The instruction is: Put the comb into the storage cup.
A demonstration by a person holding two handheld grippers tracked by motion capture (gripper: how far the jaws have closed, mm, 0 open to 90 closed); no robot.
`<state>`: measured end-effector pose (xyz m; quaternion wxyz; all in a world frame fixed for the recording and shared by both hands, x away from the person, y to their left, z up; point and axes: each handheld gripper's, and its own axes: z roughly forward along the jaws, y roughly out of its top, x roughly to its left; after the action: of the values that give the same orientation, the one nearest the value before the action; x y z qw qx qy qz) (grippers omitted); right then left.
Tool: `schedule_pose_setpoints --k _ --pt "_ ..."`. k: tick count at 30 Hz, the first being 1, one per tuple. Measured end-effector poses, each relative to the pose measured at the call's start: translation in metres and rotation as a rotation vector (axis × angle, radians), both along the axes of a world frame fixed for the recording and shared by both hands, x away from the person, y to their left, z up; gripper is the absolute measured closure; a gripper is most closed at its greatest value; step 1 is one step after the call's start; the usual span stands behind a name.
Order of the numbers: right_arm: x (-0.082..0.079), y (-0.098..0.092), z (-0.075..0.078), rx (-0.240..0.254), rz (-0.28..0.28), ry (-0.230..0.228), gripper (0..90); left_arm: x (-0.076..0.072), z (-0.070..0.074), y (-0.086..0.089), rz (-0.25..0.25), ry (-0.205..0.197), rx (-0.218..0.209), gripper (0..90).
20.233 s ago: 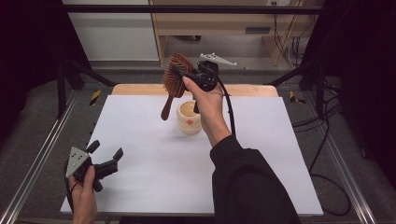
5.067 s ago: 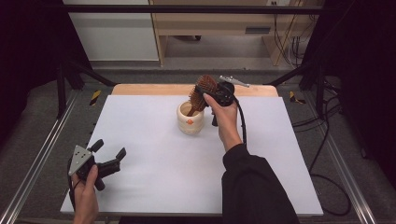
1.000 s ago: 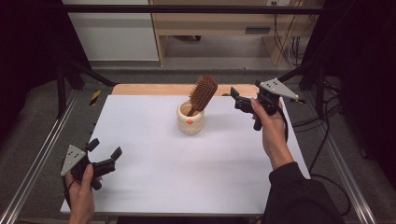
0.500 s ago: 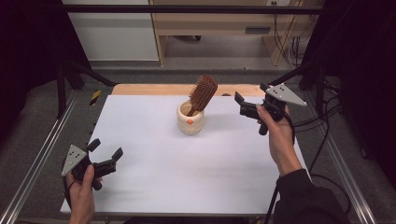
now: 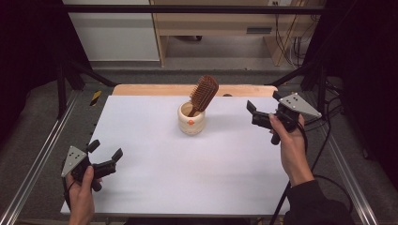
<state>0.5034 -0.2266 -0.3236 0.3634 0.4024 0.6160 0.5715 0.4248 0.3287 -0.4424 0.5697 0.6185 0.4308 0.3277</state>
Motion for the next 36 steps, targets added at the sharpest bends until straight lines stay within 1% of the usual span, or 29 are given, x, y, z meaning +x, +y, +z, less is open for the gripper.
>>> schedule_pose_setpoints --k 3,6,9,11,13,16,19,22,25,27,31,32,33,36 --pt "-0.005 -0.005 -0.001 0.006 0.005 0.007 2.0 0.000 0.000 0.000 0.001 -0.005 0.006 1.7" --pt "-0.012 -0.009 -0.004 0.007 0.021 0.002 1.7 0.001 0.000 -0.002 0.002 -0.005 0.007 1.7" --pt "-0.018 -0.012 -0.008 0.013 0.029 -0.001 1.9 0.002 -0.002 -0.002 0.001 0.005 0.017 1.8" --pt "-0.022 -0.014 -0.011 0.012 0.030 -0.002 1.9 0.001 -0.002 -0.002 0.004 -0.002 0.021 1.8" --pt "-0.025 -0.016 -0.016 0.021 0.030 0.001 1.9 0.001 -0.002 -0.002 0.006 -0.002 0.022 1.8" --pt "-0.029 -0.020 -0.026 0.009 0.024 0.013 2.1 0.001 -0.001 -0.001 0.008 -0.008 0.029 1.9" --pt "-0.032 -0.024 -0.034 0.009 0.027 0.023 2.7 0.000 -0.001 -0.001 0.011 -0.008 0.028 2.0" --pt "-0.035 -0.027 -0.039 0.016 0.034 0.036 2.1 -0.005 0.002 -0.002 0.017 -0.012 0.044 2.2" --pt "-0.039 -0.030 -0.044 0.007 0.036 0.043 2.1 -0.010 0.006 -0.004 -0.003 -0.017 0.029 1.9" --pt "-0.043 -0.032 -0.048 0.010 0.033 0.046 2.1 -0.011 0.006 -0.007 -0.014 -0.018 0.025 2.0" --pt "-0.049 -0.036 -0.058 -0.001 0.028 0.056 2.5 -0.016 0.008 -0.009 -0.051 -0.020 0.054 2.1" --pt "-0.051 -0.038 -0.061 -0.002 0.024 0.061 2.1 -0.017 0.008 -0.008 -0.055 -0.021 0.051 2.1" --pt "-0.052 -0.039 -0.063 0.000 0.020 0.062 2.1 -0.019 0.008 -0.008 -0.060 -0.019 0.040 2.1" --pt "-0.055 -0.042 -0.072 0.010 0.026 0.080 2.4 -0.022 0.006 -0.005 -0.055 -0.010 0.027 2.1"
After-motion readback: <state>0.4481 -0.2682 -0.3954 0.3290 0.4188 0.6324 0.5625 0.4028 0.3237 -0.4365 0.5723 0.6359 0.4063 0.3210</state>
